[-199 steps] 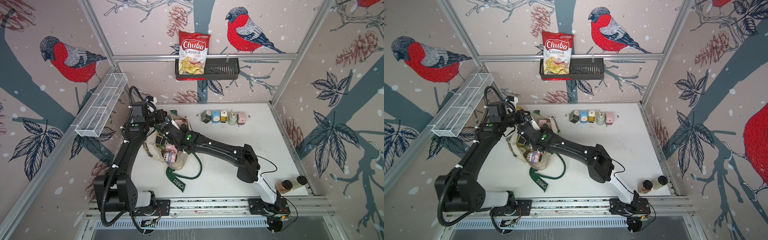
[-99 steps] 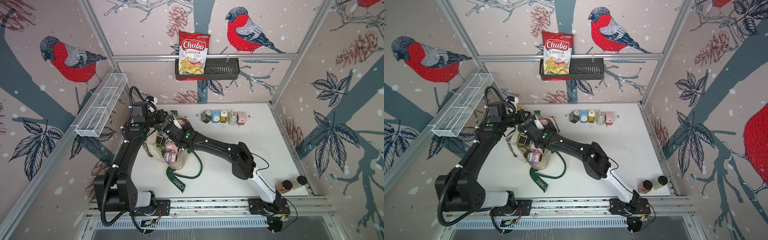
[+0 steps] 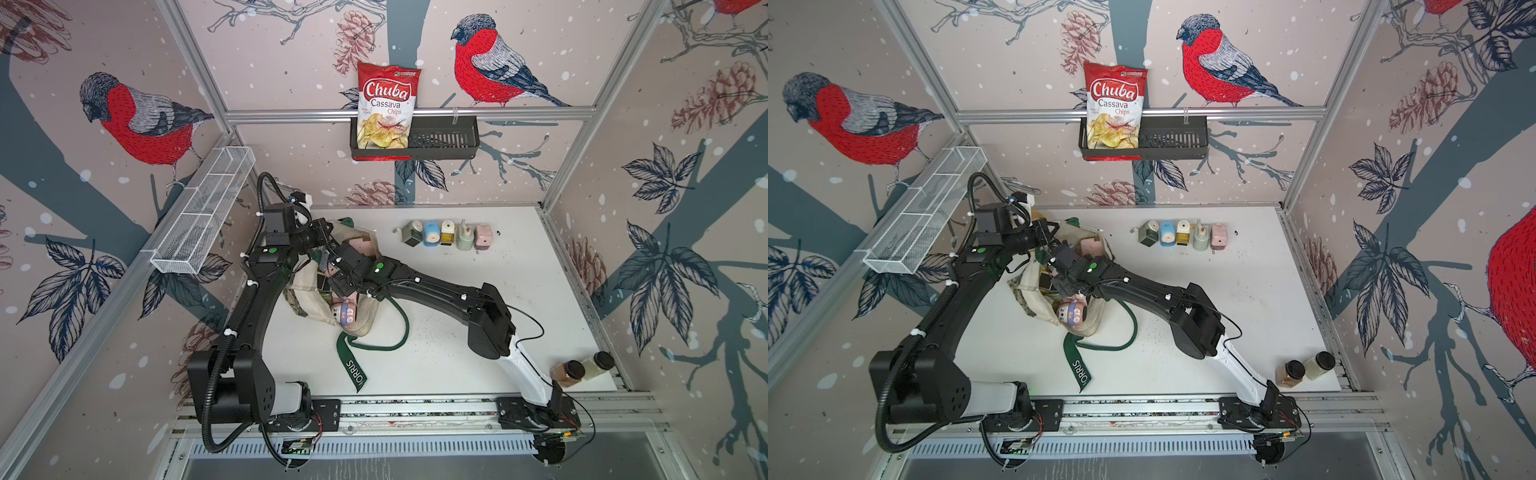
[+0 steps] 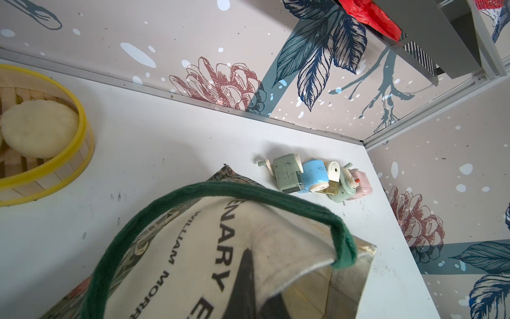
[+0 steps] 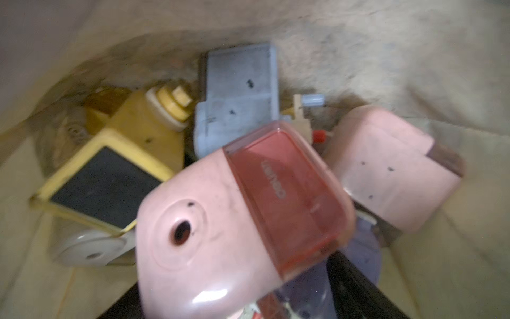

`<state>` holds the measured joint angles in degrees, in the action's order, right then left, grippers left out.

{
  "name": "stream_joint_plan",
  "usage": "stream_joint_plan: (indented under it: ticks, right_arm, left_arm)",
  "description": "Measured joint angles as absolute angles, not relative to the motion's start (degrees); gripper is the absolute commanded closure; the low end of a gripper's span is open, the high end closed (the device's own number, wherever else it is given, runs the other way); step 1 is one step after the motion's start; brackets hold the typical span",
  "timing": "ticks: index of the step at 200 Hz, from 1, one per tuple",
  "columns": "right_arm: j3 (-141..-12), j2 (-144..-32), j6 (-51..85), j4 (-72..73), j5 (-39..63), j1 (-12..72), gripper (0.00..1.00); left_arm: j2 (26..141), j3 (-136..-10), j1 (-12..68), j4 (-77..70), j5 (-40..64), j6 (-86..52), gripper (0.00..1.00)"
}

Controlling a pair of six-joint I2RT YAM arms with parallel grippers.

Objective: Take out the pencil sharpeners from the tote bags
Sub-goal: Adjust the pencil sharpener in the canvas bag.

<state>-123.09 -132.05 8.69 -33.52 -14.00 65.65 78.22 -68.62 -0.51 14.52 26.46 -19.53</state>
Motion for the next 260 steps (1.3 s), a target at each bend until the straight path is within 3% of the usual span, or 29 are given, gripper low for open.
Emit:
stream_joint_plan:
  ticks: [61,133,260]
  right_arm:
    - [-115.3,-124.9,7.6,-32.6,-4.5,66.1,0.16]
    - [-107.3,-118.0,9.4,-28.8,-7.1,65.5,0.15]
    - [-112.2,-124.7,11.0,-26.2,-0.6,64.6,0.15]
  left_arm:
    - [78.2,-68.6,-0.5,14.5,26.8,-19.5,1.00]
    - [78.2,-68.6,-0.5,14.5,26.9,-19.6,1.00]
    - [78.9,-68.6,-0.5,14.0,27.0,-19.6,1.00]
